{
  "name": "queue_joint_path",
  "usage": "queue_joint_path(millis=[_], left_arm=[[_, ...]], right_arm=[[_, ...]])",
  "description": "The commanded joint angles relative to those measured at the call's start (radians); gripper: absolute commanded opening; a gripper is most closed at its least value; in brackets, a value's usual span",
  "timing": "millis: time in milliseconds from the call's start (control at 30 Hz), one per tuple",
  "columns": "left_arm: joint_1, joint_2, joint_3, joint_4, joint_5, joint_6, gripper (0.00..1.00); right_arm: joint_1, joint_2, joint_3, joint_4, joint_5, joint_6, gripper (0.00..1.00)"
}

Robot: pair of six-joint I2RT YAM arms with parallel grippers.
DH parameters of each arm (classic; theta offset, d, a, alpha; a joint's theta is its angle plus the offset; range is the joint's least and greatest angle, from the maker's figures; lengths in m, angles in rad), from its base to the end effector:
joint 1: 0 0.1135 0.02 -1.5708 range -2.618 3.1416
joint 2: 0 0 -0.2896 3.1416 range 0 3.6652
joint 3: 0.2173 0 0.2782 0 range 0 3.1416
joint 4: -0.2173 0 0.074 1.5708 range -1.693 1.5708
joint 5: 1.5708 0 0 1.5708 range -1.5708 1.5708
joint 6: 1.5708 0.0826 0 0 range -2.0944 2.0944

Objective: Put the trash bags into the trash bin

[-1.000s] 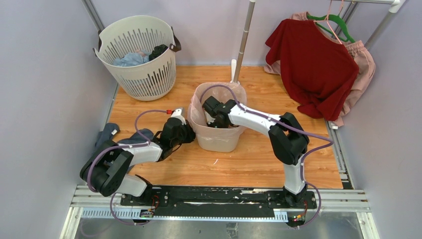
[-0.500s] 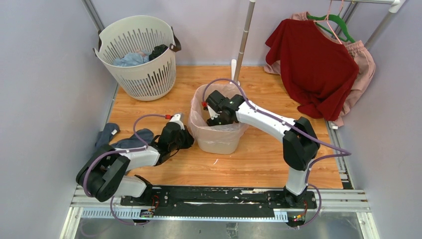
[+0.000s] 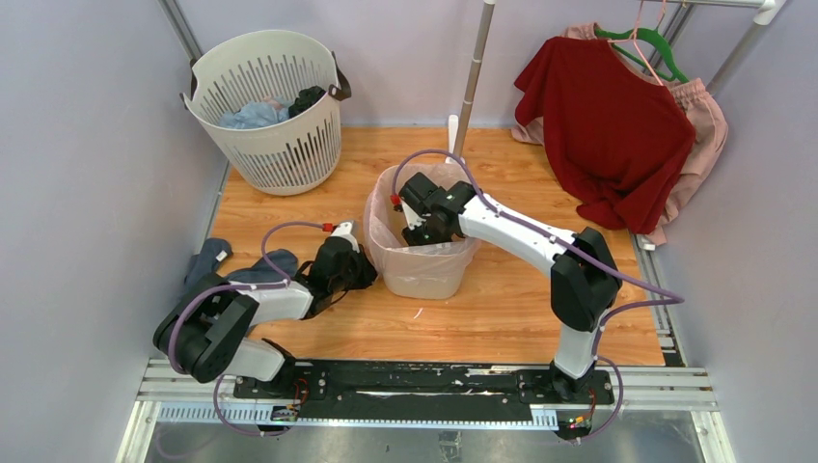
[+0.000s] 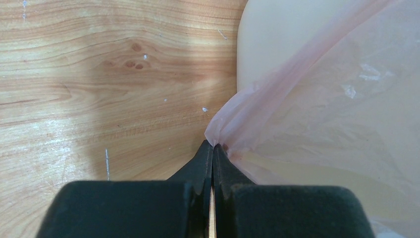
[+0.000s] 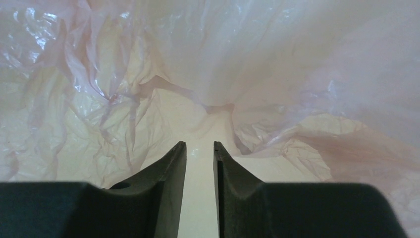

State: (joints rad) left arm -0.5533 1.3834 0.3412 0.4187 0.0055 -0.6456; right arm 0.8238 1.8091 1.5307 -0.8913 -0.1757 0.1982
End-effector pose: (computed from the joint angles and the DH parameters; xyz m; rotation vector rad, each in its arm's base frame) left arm 0.2397 -0.1486 0.1023 -0.1018 2.2753 -0.6638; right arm 0.2793 0.3229 0.2349 -0.9205 2.6815 0.4996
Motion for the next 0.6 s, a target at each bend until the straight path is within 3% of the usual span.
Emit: queue_joint_path(millis=[0, 67, 100, 567], left_arm=[[-0.013, 0.005, -0.004, -0.063, 0.008, 0.016, 0.00], [-0.013, -0.019, -0.001, -0.071, 0.021, 0.012, 0.02], [-0.013, -0.029, 0.001, -0.080, 0.025, 0.012, 0.02], [-0.013, -0.097, 0.017, -0.132, 0.042, 0.009, 0.04]], right_arm=[[-0.003, 0.023, -0.014, -0.028, -0.003, -0.017, 0.23], [-0.003, 0.054, -0.026, -0.030, 0.003, -0.022, 0.02], [-0.004, 0.070, -0.033, -0.031, 0.008, -0.023, 0.00], [-0.003, 0.197, -0.119, 0.024, 0.004, -0.028, 0.00]])
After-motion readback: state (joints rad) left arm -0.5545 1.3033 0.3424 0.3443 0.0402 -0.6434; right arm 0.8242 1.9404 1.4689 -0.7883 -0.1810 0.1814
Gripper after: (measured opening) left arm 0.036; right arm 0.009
